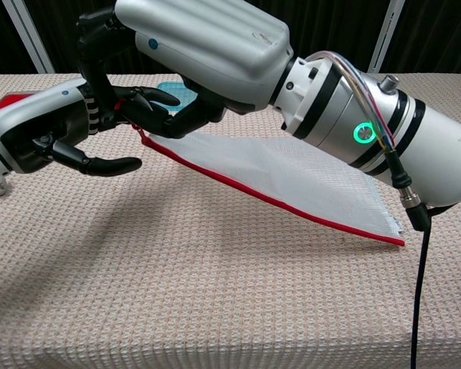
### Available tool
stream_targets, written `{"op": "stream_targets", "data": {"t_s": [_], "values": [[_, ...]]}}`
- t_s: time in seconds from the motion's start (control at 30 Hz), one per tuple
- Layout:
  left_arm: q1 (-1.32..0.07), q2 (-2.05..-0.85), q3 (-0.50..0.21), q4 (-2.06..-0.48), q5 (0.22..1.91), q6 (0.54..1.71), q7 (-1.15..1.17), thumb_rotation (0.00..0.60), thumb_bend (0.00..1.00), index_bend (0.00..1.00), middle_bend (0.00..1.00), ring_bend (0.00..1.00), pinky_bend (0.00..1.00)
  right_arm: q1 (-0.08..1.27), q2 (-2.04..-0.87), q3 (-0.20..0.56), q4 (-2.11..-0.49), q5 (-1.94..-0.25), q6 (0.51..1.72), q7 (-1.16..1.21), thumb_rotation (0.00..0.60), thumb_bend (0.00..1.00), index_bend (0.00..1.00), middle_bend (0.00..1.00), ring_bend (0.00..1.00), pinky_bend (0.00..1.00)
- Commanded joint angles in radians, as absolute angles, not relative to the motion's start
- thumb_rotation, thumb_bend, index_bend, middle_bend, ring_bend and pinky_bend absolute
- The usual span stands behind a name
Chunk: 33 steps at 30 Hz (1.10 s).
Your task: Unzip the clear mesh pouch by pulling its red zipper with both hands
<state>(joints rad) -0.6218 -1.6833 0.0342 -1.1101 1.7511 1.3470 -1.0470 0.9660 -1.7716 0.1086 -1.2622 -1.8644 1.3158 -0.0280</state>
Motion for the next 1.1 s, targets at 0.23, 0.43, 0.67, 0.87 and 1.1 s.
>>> {"op": "stream_targets", "data": {"t_s": [0.23, 0.43, 0.67, 0.87, 1.1], "values": [[-0.639, -1.705, 0.047, -1.103, 1.756, 1.349, -1.066, 0.600, 0.26, 0.48, 0.16, 0.13, 0.15, 0.967, -1.781, 0.110, -1.248, -1.860, 1.324, -0.012, 0.600, 0.55, 0.93, 0.32, 0.01, 0.00], [-0.646, -1.716, 0.050, -1.093, 1.751, 1.352, -1.070, 0.600, 0.29, 0.50, 0.16, 0.13, 0.15, 0.967, -1.782, 0.110, -1.239, -1.859, 1.328, -0.005, 0.600, 0.55, 0.93, 0.32, 0.01, 0.00], [-0.646, -1.717, 0.053, -1.088, 1.745, 1.362, -1.077, 0.600, 0.32, 0.52, 0.17, 0.13, 0.15, 0.967, -1.783, 0.109, -1.233, -1.855, 1.328, 0.001, 0.600, 0.55, 0.93, 0.32, 0.01, 0.00], [-0.648, -1.722, 0.059, -1.080, 1.740, 1.359, -1.089, 0.600, 0.34, 0.54, 0.18, 0.13, 0.15, 0.970, -1.785, 0.109, -1.230, -1.853, 1.329, 0.008, 0.600, 0.55, 0.93, 0.32, 0.01, 0.00], [-0.652, -1.727, 0.065, -1.069, 1.738, 1.354, -1.087, 0.600, 0.34, 0.53, 0.18, 0.13, 0.15, 0.972, -1.787, 0.112, -1.226, -1.849, 1.329, 0.016, 0.600, 0.55, 0.93, 0.32, 0.01, 0.00]]}}
